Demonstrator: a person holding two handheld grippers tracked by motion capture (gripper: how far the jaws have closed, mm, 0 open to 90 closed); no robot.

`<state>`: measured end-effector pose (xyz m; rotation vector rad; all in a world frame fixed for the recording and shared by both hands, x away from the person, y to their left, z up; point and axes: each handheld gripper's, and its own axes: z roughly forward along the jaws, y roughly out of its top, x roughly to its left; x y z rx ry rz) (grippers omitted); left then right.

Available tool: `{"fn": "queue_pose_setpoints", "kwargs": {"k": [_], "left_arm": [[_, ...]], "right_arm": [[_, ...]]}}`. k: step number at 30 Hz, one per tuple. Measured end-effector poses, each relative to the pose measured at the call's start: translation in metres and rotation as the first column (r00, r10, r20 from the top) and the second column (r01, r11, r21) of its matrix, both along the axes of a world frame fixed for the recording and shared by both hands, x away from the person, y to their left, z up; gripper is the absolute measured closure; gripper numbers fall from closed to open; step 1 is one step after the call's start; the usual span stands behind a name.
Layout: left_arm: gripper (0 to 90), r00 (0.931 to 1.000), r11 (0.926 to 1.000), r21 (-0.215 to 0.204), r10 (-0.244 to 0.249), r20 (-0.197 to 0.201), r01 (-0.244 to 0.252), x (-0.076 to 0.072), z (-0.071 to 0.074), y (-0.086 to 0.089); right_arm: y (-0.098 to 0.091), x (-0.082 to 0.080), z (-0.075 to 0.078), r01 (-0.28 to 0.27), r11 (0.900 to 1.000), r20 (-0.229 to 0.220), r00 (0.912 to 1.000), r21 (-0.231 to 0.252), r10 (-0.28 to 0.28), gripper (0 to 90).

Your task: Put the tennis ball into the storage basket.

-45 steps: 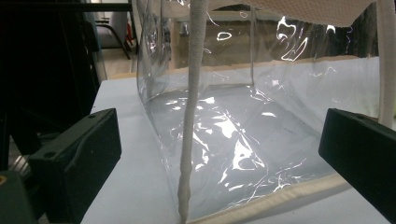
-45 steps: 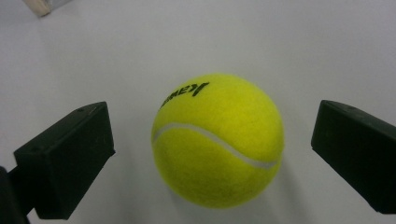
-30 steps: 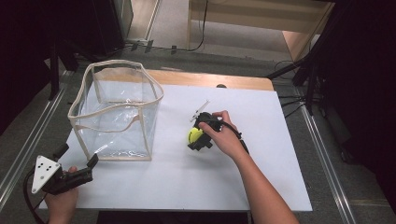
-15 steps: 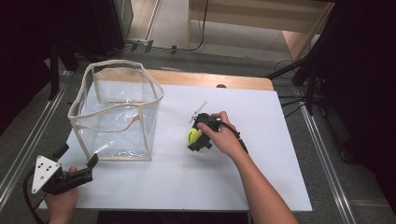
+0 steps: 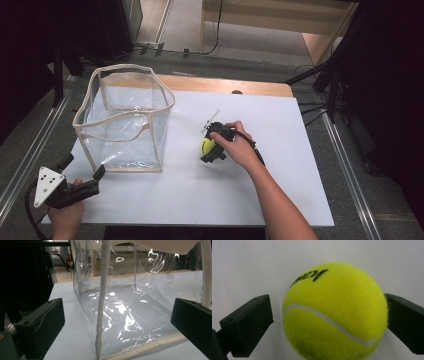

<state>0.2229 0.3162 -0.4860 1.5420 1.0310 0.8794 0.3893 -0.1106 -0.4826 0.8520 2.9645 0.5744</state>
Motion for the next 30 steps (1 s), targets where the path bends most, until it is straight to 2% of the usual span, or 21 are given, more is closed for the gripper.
{"fn": "queue_pose_setpoints", "kwargs": {"k": [4,5,6,30], "left_arm": [[0.0,1.0,1.0,-0.001,0.001,0.0,-0.001,-0.0001,0.0,-0.0001],[0.0,1.0,1.0,-0.001,0.0,0.0,0.0,0.0,0.0,-0.0001],[0.0,1.0,1.0,-0.001,0.001,0.001,-0.001,0.0,0.0,-0.0002],[0.0,1.0,1.0,-0.004,0.001,0.001,-0.001,-0.0001,0.0,0.0002]], "right_arm": [[-0.0004,0.0003,0.0001,-0.002,0.9999,-0.007,1.0,0.014,0.002,1.6],[-0.0006,-0.0001,0.0006,0.011,0.9999,0.008,0.9999,0.013,-0.011,14.0],[-0.0005,-0.0006,0.0017,0.029,0.9995,0.029,0.9991,0.009,-0.03,21.3],[0.0038,-0.0001,0.0029,-0.005,1.0,0.018,0.9998,-0.004,0.005,23.2]]}}
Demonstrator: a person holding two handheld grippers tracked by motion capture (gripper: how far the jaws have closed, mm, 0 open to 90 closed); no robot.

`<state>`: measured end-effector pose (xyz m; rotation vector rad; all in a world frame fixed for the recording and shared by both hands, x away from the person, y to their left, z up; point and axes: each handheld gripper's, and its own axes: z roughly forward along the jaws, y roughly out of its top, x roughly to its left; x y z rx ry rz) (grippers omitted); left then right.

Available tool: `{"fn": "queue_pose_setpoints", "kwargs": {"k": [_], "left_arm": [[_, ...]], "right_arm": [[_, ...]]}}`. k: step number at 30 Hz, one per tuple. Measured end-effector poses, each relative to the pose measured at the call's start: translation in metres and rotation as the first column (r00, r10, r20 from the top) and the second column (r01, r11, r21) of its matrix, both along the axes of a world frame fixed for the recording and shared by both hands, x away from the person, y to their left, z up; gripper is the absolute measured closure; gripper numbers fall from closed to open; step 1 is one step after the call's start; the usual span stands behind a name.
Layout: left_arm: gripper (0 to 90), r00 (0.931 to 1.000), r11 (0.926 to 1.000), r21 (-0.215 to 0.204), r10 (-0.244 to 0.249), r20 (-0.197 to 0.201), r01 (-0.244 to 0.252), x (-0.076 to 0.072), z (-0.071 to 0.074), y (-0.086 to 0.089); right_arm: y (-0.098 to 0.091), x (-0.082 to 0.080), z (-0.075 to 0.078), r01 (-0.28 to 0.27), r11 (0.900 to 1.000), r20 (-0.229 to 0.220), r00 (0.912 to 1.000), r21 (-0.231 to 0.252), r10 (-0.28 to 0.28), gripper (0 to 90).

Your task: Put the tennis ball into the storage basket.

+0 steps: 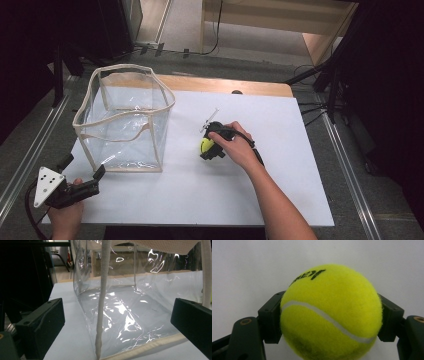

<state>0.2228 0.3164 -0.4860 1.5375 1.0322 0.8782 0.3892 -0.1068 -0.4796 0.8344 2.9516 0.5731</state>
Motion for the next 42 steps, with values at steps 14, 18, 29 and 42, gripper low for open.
{"fn": "queue_pose_setpoints", "kwargs": {"k": [14,18,29,42], "left_arm": [[0.0,1.0,1.0,-0.008,-0.001,0.004,0.001,0.0,0.0,0.001],[0.0,1.0,1.0,-0.007,-0.002,0.003,0.002,0.0,0.0,0.001],[0.0,1.0,1.0,-0.007,-0.001,0.002,0.001,0.0,0.0,0.001],[0.0,1.0,1.0,-0.007,-0.004,0.003,0.004,0.0,0.0,0.001]], "right_arm": [[0.006,0.003,0.011,-0.013,0.9998,0.006,0.9999,0.014,0.013,23.2],[0.009,0.003,0.014,-0.011,0.9997,0.003,0.9999,0.02,0.011,23.2],[0.011,0.005,0.019,-0.025,0.9993,0.002,0.9997,0.028,0.025,23.2],[0.018,0.007,0.029,-0.048,0.9983,0.007,0.9988,0.033,0.048,23.2]]}}
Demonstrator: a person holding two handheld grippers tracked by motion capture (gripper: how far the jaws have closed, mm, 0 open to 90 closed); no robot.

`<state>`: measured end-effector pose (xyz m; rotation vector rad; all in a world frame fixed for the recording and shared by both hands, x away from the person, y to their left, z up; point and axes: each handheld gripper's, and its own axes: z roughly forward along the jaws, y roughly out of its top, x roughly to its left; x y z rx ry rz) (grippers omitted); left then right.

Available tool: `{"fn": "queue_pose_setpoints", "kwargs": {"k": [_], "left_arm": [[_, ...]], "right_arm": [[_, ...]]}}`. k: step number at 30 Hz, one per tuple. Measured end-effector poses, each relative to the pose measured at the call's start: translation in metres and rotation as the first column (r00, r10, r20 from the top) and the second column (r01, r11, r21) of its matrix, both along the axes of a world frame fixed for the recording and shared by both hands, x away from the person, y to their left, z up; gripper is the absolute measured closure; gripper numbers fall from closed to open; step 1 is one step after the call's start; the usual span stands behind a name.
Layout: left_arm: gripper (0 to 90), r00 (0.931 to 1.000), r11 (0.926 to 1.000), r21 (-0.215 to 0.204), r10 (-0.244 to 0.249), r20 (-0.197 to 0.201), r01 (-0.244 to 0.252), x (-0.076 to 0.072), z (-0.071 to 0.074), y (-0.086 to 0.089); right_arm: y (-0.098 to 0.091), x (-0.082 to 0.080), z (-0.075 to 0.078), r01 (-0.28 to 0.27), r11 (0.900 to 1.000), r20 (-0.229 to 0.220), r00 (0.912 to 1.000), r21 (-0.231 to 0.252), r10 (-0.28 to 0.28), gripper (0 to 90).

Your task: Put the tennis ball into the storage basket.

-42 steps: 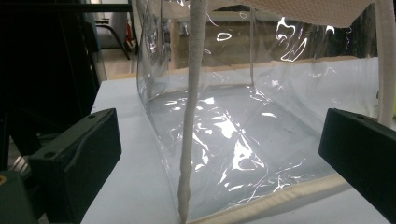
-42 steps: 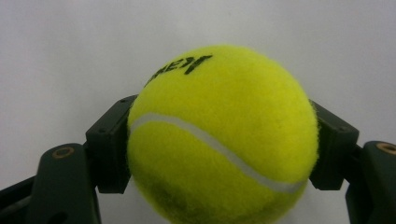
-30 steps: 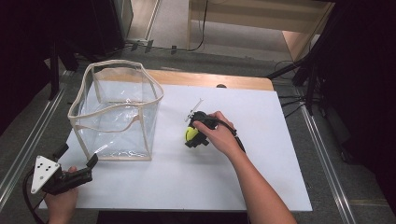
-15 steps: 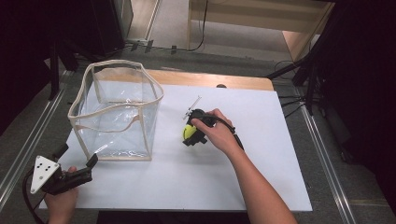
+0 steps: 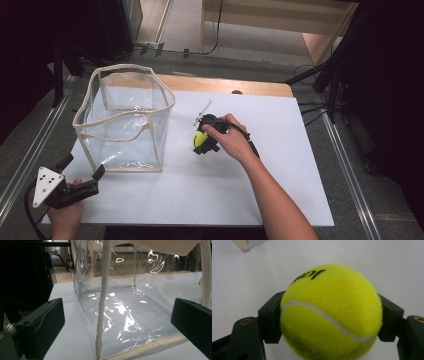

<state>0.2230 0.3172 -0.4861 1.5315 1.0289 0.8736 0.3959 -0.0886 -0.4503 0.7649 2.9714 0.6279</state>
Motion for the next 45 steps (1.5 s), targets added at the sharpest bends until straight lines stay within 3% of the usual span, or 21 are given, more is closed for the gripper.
{"fn": "queue_pose_setpoints", "kwargs": {"k": [45], "left_arm": [[0.0,1.0,0.9999,-0.012,-0.003,0.003,0.003,0.0,0.0,0.001]], "right_arm": [[0.034,0.009,0.05,-0.094,0.9955,0.016,0.9955,0.015,0.094,23.3]]}}
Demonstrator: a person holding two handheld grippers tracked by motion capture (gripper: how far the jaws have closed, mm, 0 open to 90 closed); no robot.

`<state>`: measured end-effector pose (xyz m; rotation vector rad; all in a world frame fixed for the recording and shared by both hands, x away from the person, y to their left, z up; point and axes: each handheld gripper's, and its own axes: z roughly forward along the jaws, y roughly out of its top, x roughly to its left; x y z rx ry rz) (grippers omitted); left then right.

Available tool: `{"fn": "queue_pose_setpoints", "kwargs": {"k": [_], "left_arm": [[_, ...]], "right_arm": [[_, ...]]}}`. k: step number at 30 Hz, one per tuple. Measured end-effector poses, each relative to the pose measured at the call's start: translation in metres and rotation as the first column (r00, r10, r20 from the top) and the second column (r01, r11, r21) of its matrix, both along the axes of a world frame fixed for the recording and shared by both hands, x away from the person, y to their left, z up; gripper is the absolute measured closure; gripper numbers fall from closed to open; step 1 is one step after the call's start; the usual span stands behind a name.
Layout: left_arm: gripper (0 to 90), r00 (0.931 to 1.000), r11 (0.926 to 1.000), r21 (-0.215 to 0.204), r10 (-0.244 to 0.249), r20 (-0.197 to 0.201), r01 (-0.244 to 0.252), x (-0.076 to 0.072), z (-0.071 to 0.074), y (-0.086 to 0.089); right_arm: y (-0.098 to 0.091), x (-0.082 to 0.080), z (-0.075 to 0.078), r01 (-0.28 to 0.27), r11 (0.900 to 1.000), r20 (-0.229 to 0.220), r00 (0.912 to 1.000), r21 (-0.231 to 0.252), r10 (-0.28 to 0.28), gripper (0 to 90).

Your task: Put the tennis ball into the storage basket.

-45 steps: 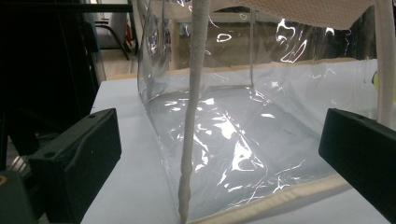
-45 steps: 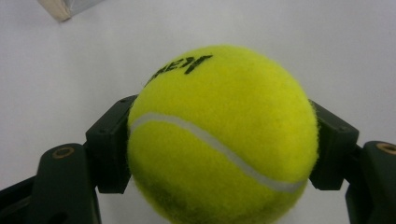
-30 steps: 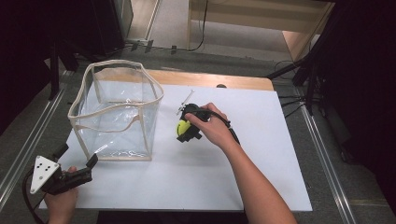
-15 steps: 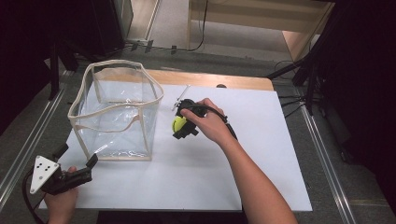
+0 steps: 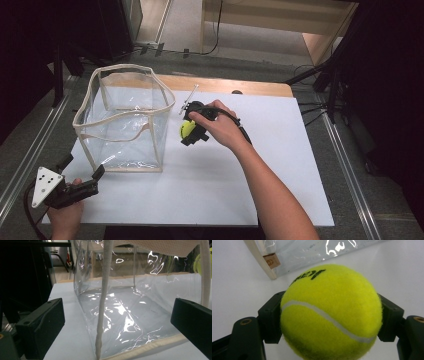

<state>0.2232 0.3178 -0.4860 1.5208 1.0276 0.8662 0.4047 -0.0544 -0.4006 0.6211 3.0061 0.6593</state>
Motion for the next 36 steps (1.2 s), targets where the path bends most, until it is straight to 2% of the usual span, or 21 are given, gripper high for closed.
{"fn": "queue_pose_setpoints", "kwargs": {"k": [1,2,16,36], "left_arm": [[0.0,1.0,1.0,-0.001,0.0,0.0,0.0,0.0,0.0,0.0],[0.0,1.0,1.0,0.0,-0.001,0.0,0.001,0.0,0.0,0.0],[0.0,1.0,1.0,-0.001,-0.001,-0.001,0.001,0.0,0.0,0.0],[0.0,1.0,1.0,0.0,0.001,0.002,-0.001,0.0,0.0,0.0]], "right_arm": [[0.001,0.001,0.001,-0.008,1.0,0.003,1.0,0.0,0.008,23.2],[0.002,0.0,0.002,0.008,1.0,-0.006,0.9999,0.005,-0.008,23.3],[0.008,0.003,0.023,-0.036,0.9994,0.014,0.9993,-0.004,0.036,23.3],[0.008,0.006,0.059,-0.044,0.999,0.035,0.9984,0.001,0.044,23.3]]}}
